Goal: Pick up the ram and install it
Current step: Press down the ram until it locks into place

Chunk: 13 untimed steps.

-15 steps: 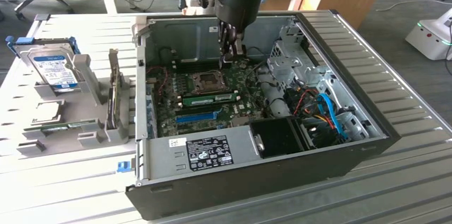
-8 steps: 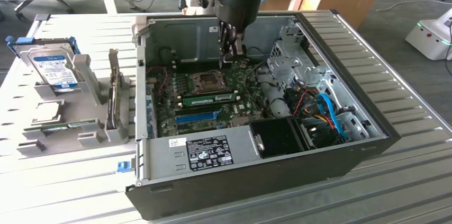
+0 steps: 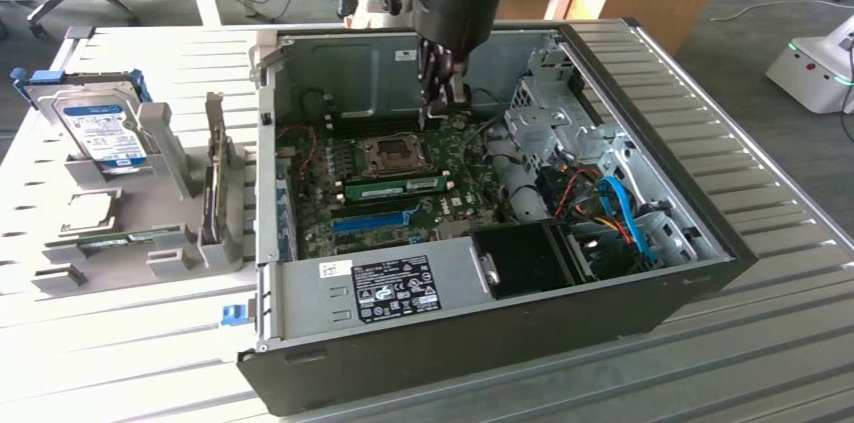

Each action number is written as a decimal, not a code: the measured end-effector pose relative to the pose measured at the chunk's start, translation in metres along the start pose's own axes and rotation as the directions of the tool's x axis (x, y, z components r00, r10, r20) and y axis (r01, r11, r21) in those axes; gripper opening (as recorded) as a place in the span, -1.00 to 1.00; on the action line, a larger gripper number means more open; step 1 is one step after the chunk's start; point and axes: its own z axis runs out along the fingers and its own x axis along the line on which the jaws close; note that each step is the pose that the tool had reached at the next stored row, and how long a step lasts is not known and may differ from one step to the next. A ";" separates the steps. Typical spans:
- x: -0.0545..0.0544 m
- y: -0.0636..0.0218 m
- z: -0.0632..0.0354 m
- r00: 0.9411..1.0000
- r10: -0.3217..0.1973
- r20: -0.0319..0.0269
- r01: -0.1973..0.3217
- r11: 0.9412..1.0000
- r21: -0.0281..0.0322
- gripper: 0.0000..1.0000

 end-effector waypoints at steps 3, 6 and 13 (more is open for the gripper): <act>0.000 -0.0047 -0.0002 1.000 0.000 0.000 0.000 1.000 0.000 -0.79; 0.000 -0.0093 -0.0003 1.000 0.000 0.000 0.000 1.000 0.000 -0.79; 0.000 -0.0180 -0.0006 1.000 0.000 0.000 0.000 1.000 0.000 -0.79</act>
